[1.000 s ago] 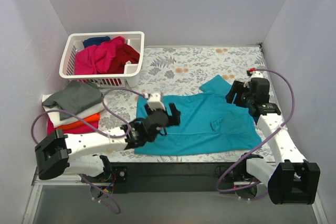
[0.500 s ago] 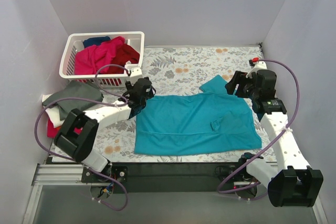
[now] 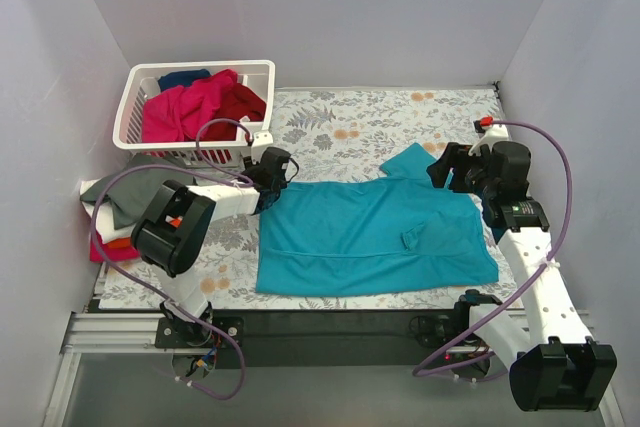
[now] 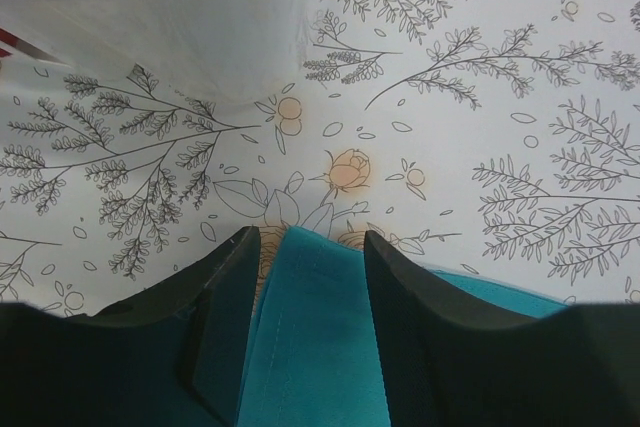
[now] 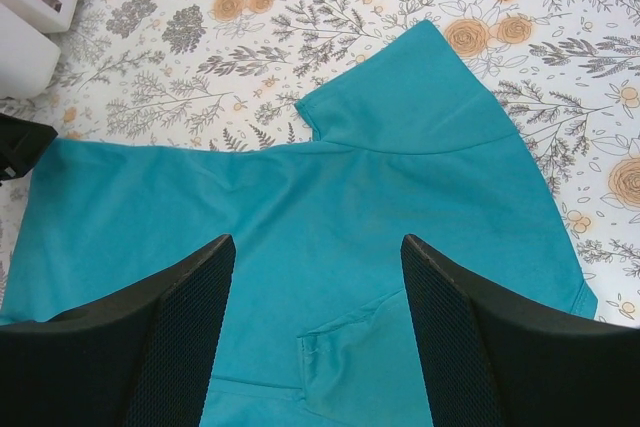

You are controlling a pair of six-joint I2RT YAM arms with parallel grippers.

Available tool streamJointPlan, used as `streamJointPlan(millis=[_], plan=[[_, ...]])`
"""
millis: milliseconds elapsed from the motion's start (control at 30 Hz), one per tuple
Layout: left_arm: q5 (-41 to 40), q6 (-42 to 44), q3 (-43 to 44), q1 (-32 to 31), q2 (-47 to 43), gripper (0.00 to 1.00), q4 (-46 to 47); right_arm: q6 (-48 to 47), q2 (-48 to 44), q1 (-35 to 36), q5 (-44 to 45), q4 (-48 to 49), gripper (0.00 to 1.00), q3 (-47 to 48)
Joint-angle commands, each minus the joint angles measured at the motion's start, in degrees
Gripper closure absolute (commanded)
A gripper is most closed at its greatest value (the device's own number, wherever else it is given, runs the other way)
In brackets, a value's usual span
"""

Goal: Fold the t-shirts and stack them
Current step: Fold the tshirt

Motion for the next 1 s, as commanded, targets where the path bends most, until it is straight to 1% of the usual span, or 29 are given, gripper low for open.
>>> streamJointPlan(millis=[0,300,367,433,467,533,567,600,733,767,833,867,933,967], plan=[[-0.4,0.4,1.7,0.6,0.3,0.58,0.4,-0.7,-1.1,-0.2,-1.2,1.4,0.38,-0.3],[-0.5,-0.3,0.4,1.0,2.1,0.68,1.2,-0.6,1.1,-0.2,-0.4,1.4,0.38,0.1],[-0.6,-0.5,0.3,1.1,2.1,0.76,1.4,-0.8,2.2,-0.2,1.0,1.6,0.38,0.7],[-0.8,-0.8,0.3,1.1,2.0,0.84,1.1,-1.0,5.1,-0.2,2.3,2.2,0.38,1.7],[-0.9,-0.9,0.3,1.1,2.0,0.9,0.9,-1.1,7.8,-0.2,3.6,2.4,0.38,2.4],[-1.0,-0.9,0.3,1.1,2.0,0.93,0.8,-1.3,11.0,-0.2,4.7,3.2,0.38,3.6],[-1.1,-0.9,0.1,1.2,1.9,0.98,0.7,-1.6,14.5,-0.2,6.0,3.2,0.38,5.4],[-1.0,-0.9,-0.2,1.2,1.8,1.0,0.8,-1.6,16.4,-0.2,6.8,3.5,0.38,6.4],[-0.5,-0.9,-1.2,1.1,1.2,1.0,0.9,-2.6,25.6,-0.2,7.6,4.4,0.39,13.1],[-0.2,-0.9,-1.3,1.2,1.1,1.0,0.9,-2.9,29.2,-0.2,7.7,4.6,0.39,14.5],[0.4,-1.0,-1.6,1.2,0.5,1.0,0.9,-4.1,32.9,-0.2,8.3,6.0,0.39,18.9],[0.7,-1.0,-1.7,1.2,0.3,1.0,0.9,-4.7,36.8,-0.1,8.3,6.1,0.4,20.8],[1.3,-1.0,-1.9,1.1,-0.2,1.0,0.9,-6.4,40.8,-0.2,8.4,6.3,0.41,25.9],[1.6,-1.1,-2.0,1.2,-0.4,1.0,0.9,-7.0,44.7,-0.2,8.2,6.2,0.42,27.6]])
